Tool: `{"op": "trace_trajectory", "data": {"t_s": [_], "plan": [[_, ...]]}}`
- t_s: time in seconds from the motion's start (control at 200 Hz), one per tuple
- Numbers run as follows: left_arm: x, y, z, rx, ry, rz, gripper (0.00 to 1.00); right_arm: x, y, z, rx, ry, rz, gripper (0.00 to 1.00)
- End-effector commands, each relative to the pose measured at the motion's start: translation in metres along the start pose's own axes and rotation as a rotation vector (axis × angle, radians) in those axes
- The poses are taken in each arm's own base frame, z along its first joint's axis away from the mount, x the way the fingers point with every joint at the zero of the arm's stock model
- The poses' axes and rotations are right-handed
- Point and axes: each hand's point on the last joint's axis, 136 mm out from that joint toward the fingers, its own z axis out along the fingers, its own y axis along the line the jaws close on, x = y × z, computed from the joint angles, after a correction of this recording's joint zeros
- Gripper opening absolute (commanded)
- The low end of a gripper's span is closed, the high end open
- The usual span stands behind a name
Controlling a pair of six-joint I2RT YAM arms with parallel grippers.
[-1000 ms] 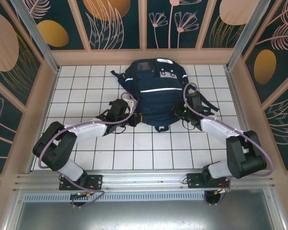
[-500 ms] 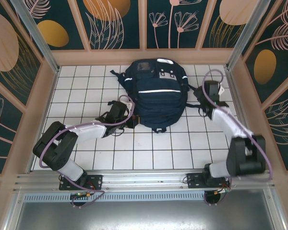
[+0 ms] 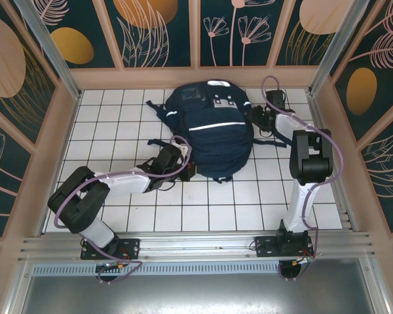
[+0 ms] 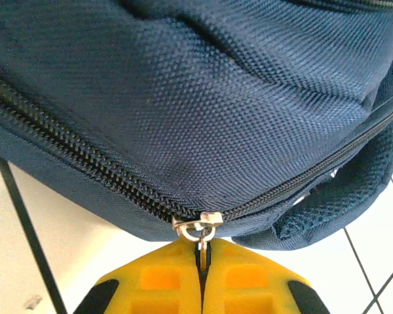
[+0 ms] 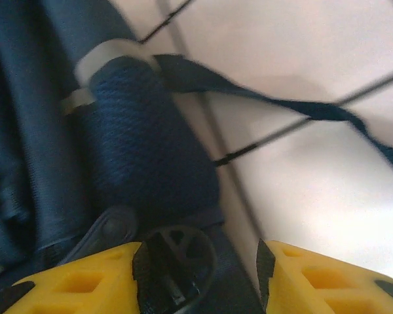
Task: Pack books, pencil case, and school supplies into a backpack
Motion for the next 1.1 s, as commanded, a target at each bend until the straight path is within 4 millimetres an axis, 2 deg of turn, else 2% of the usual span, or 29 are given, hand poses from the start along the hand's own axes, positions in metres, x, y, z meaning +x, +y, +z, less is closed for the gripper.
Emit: {"op": "trace_trajectory", "data": {"t_s": [0.0, 0.12, 0.19, 0.25, 0.33, 0.375, 0.38, 0.395, 0.4, 0.415, 0.455, 0.515, 0.611, 0.716, 0.796, 0.906, 1.091], "plan": [[0.008, -0.013, 0.006, 0.046, 0.018, 0.002, 0.0, 0.054, 0.075, 0.014, -0.239, 0.192, -0.172, 0.48], [0.011, -0.023, 0.013, 0.065, 0.034, 0.013, 0.0, 0.087, 0.115, 0.016, -0.334, 0.25, -0.278, 0.48], [0.011, -0.028, 0.016, 0.078, 0.036, 0.01, 0.0, 0.094, 0.123, 0.016, -0.306, 0.246, -0.313, 0.47], [0.008, -0.03, 0.017, 0.085, 0.03, 0.007, 0.0, 0.076, 0.105, 0.013, -0.177, 0.159, -0.266, 0.48], [0.003, -0.031, 0.015, 0.078, 0.017, 0.013, 0.0, 0.044, 0.078, -0.016, -0.101, 0.026, -0.117, 0.51], [-0.001, -0.033, 0.013, 0.076, 0.006, 0.02, 0.0, 0.037, 0.07, -0.037, -0.139, -0.016, -0.038, 0.54], [-0.001, -0.033, 0.013, 0.077, 0.005, 0.021, 0.0, 0.035, 0.071, -0.044, -0.147, -0.026, -0.031, 0.54], [-0.003, -0.034, 0.012, 0.077, 0.002, 0.024, 0.0, 0.035, 0.066, -0.047, -0.15, -0.035, -0.004, 0.55], [-0.003, -0.034, 0.012, 0.077, 0.001, 0.024, 0.0, 0.033, 0.068, -0.054, -0.158, -0.045, 0.002, 0.56], [-0.005, -0.035, 0.012, 0.08, 0.0, 0.026, 0.0, 0.035, 0.064, -0.055, -0.159, -0.051, 0.027, 0.57], [-0.009, -0.039, 0.011, 0.086, -0.005, 0.032, 0.0, 0.038, 0.065, -0.075, -0.189, -0.076, 0.052, 0.59], [-0.014, -0.046, 0.012, 0.109, -0.005, 0.036, 0.0, 0.055, 0.067, -0.09, -0.212, -0.064, 0.066, 0.6], [-0.024, -0.055, 0.012, 0.129, -0.017, 0.041, 0.0, 0.098, 0.057, -0.101, -0.242, 0.011, 0.121, 0.59], [-0.03, -0.06, 0.012, 0.142, -0.024, 0.046, 0.0, 0.15, 0.04, -0.109, -0.332, 0.098, 0.245, 0.49], [-0.032, -0.063, 0.013, 0.153, -0.022, 0.044, 0.0, 0.18, 0.031, -0.112, -0.345, 0.149, 0.299, 0.45], [-0.031, -0.065, 0.014, 0.16, -0.018, 0.04, 0.0, 0.202, 0.026, -0.115, -0.338, 0.165, 0.313, 0.45], [-0.029, -0.063, 0.015, 0.16, -0.012, 0.034, 0.0, 0.212, 0.041, -0.108, -0.396, 0.232, 0.306, 0.48]]}}
